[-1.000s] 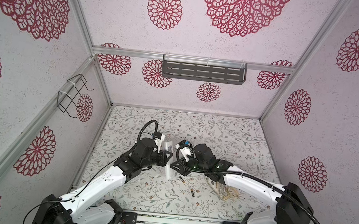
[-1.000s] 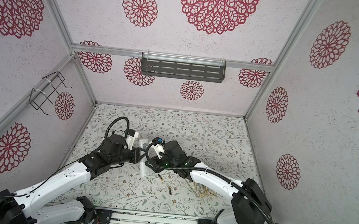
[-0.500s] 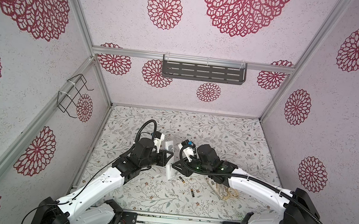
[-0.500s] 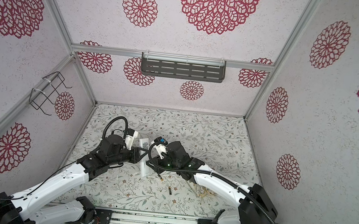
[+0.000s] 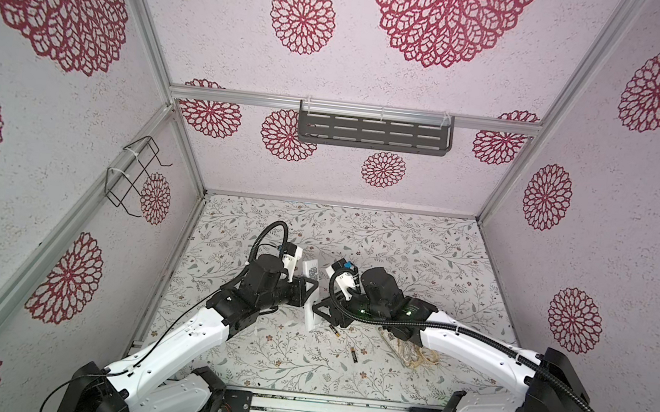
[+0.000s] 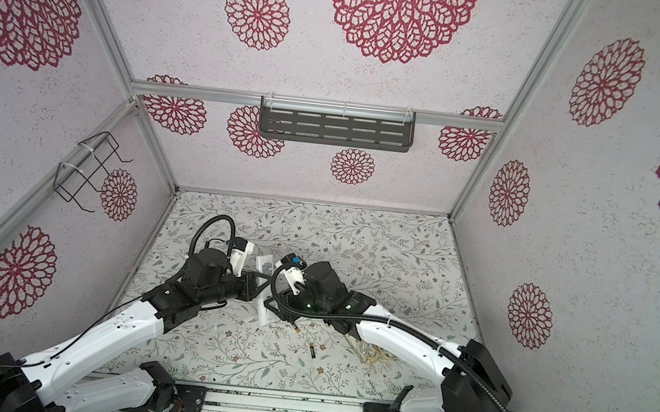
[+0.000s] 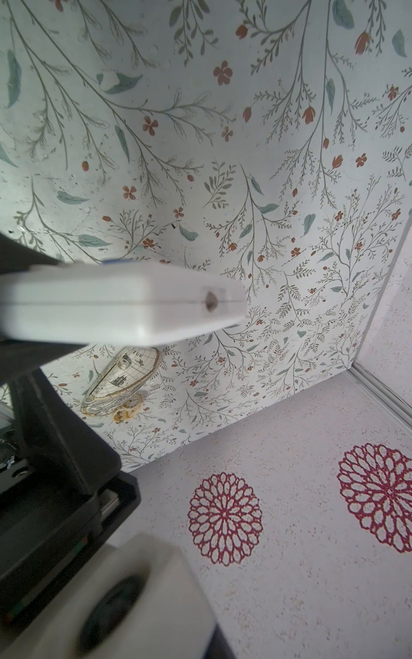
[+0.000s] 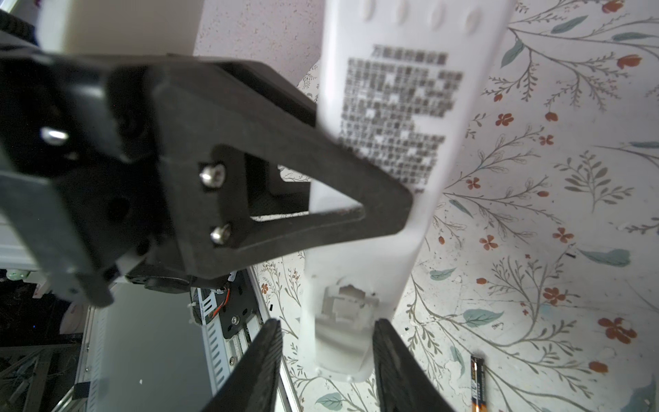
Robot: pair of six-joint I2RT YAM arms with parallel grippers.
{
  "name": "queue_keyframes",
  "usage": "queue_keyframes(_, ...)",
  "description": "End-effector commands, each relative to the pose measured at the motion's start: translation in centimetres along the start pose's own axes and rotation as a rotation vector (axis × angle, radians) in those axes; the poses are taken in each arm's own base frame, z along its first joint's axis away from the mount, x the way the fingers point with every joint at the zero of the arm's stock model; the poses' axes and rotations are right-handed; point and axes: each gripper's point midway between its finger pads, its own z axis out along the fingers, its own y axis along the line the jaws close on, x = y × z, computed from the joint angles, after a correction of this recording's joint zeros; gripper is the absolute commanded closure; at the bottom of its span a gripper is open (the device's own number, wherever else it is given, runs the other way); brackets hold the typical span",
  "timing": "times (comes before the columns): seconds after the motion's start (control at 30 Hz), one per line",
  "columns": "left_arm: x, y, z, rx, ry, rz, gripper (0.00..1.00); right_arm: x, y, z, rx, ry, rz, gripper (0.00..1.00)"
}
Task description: Load the batteries into the remote control
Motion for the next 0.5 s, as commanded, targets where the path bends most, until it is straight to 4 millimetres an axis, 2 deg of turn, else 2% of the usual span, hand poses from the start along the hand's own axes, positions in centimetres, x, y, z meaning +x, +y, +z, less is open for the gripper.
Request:
queue_keyframes(0.0,-0.2,-0.2,0.0,0.01,-0.019,0.012,1.0,-3.1,2.5,-1.2,-0.042,-0.089,-0.061,0.51)
queue_keyframes(0.27,-0.2,-0.3,0.0,0.015,-0.022,0.014,1.0,-3.0,1.4,-0.5,0.005,-0.077,-0.052,0.51)
queue_keyframes(0.47,-0.2,0.1,-0.1,0.001,-0.024,0.01,1.0,-3.1,0.9,-0.8,0.048,-0.075,-0.055,0.5)
